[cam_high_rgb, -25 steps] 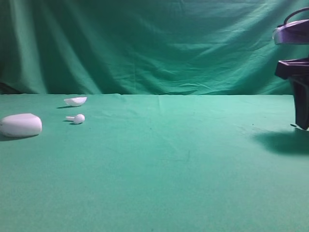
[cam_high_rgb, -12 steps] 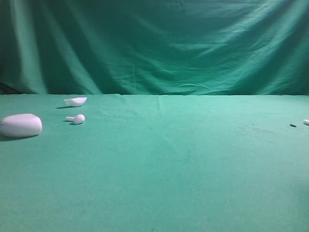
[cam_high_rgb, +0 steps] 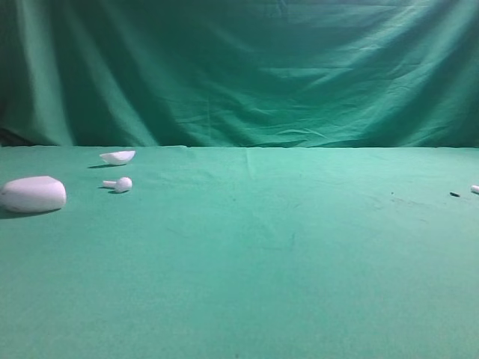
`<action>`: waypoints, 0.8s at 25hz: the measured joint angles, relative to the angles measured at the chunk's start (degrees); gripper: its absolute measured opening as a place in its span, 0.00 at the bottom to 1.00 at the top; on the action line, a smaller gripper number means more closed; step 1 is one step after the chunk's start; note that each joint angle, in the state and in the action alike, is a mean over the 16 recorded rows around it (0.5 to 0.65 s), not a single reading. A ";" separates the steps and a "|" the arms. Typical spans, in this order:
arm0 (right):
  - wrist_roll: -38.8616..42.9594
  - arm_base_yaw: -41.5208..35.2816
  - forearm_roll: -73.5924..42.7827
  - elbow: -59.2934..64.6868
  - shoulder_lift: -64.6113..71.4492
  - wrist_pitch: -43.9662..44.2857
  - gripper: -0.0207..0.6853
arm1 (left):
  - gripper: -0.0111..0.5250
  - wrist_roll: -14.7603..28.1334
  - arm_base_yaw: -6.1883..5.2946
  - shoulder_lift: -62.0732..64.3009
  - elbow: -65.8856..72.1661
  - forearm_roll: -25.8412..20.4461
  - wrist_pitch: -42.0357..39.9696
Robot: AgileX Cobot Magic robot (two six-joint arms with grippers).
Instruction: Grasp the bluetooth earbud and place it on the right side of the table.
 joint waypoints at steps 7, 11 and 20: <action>1.08 0.00 0.64 7.34 -17.69 0.62 0.03 | 0.02 0.00 0.00 0.00 0.00 0.00 0.00; 1.77 0.00 0.74 10.78 -26.64 0.10 0.03 | 0.02 0.00 0.00 0.00 0.00 0.00 0.00; 2.37 0.00 0.74 13.98 -38.42 -1.37 0.03 | 0.02 0.00 0.00 0.00 0.00 0.00 0.00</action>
